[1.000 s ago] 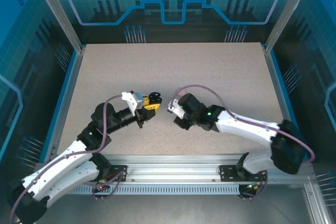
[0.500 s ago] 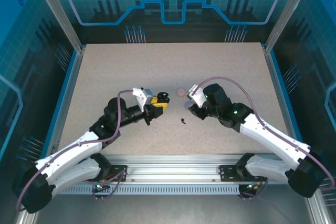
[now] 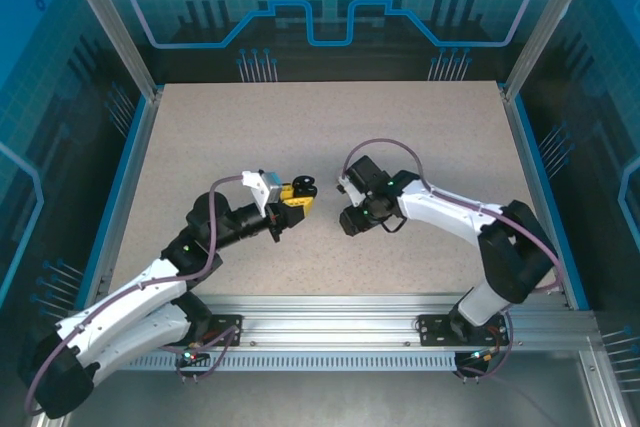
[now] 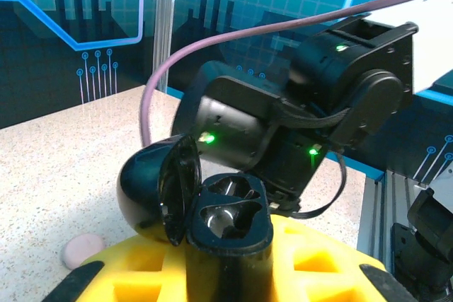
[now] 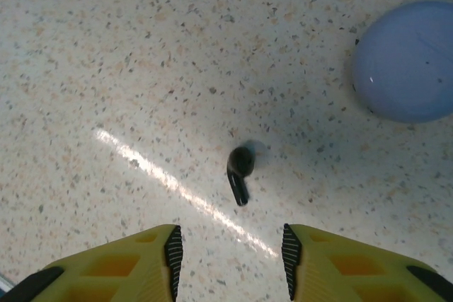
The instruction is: Insert the wireless bluetooth earbuds into the charging case
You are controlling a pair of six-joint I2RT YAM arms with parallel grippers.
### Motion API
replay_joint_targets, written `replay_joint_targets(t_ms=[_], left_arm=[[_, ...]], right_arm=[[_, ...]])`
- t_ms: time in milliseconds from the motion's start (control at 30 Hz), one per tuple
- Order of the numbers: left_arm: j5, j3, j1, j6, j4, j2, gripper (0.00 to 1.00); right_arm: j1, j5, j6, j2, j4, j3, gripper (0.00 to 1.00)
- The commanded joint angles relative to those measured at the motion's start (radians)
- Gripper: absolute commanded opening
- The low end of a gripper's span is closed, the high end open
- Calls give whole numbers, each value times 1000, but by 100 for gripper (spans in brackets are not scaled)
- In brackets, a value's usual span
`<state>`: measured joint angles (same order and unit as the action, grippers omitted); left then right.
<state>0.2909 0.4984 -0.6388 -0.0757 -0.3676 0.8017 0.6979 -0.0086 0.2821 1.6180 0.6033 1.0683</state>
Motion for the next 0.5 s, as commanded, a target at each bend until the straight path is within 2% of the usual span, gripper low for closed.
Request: replay_joint_targets(t_ms=[0, 467], left_arm=[[-21, -12, -5, 24, 8, -28, 2], [-27, -19, -5, 32, 21, -47, 3]], right_arm=[[24, 8, 54, 62, 52, 62, 44], [73, 103, 78, 268, 141, 185, 43]])
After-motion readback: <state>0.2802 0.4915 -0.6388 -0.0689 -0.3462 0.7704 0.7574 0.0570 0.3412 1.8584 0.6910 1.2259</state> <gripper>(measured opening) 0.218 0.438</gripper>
